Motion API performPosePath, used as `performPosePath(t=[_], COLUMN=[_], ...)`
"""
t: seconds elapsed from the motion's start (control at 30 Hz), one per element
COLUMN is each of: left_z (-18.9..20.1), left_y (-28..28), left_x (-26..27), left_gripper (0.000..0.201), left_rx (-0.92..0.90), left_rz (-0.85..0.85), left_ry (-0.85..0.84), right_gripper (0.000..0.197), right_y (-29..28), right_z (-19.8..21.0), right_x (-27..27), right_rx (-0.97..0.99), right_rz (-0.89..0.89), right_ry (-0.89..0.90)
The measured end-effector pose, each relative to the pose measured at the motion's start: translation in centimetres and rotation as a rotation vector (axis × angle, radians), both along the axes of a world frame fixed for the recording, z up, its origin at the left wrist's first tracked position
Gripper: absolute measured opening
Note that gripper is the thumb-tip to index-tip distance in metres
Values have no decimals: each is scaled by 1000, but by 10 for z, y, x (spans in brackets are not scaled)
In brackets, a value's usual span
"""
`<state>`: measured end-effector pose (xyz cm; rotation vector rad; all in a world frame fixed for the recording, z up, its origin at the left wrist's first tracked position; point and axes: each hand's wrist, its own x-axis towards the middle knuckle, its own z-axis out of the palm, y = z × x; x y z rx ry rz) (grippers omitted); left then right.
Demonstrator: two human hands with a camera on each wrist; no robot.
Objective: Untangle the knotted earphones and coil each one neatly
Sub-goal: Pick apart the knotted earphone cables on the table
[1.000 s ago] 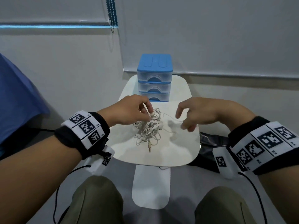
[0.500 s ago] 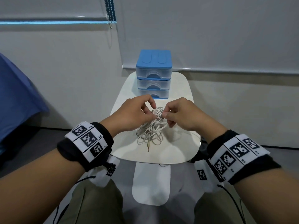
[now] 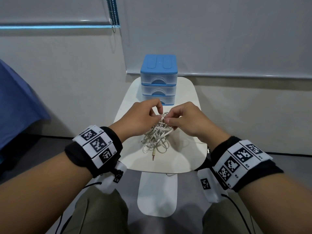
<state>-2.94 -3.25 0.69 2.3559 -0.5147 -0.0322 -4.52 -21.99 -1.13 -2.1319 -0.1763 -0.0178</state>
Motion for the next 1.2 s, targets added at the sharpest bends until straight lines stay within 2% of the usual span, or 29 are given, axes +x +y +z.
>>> performPosePath(t=[0.23,0.33,0.43,0.57,0.7,0.77,0.83,0.9,0.97,1.03,1.13,1.2], left_z=[12,15,12,7,5,4,3,1,-5,-9,-10,-9], left_y=[-6,-6,-6,-3,-3,-1,3,7,7,5,7,10], left_x=[1,1,3,3,0,1,2,3,3,4,9,12], left_gripper=[6,7,8,11,9,6,6,9,13,20,22,20], left_rx=[178,171,183,13,-124,-160,-179,-120,-6,99,161,210], left_rz=[-8,-13,-9,78,71,32,-36,-105,-130,-117,-64,-48], left_ry=[-7,-13,-51,-136,-206,-156,-27,27,0,-44,-121,-162], right_gripper=[15,12,8,15,27,25,21,16,11,15,20,17], right_y=[1,4,9,8,10,13,16,21,27,32,29,25], right_z=[3,6,10,10,11,17,27,41,54,66,80,85], right_x=[1,4,4,3,2,1,2,1,-2,-5,-10,-10], right_rx=[-28,62,133,39,65,70,53,58,1,-66,-74,-160], right_rz=[-14,-97,-78,-31,3,-29,-105,-154,-130,-72,13,37], right_ry=[-4,-42,-56,-20,56,41,8,1,33,66,135,140])
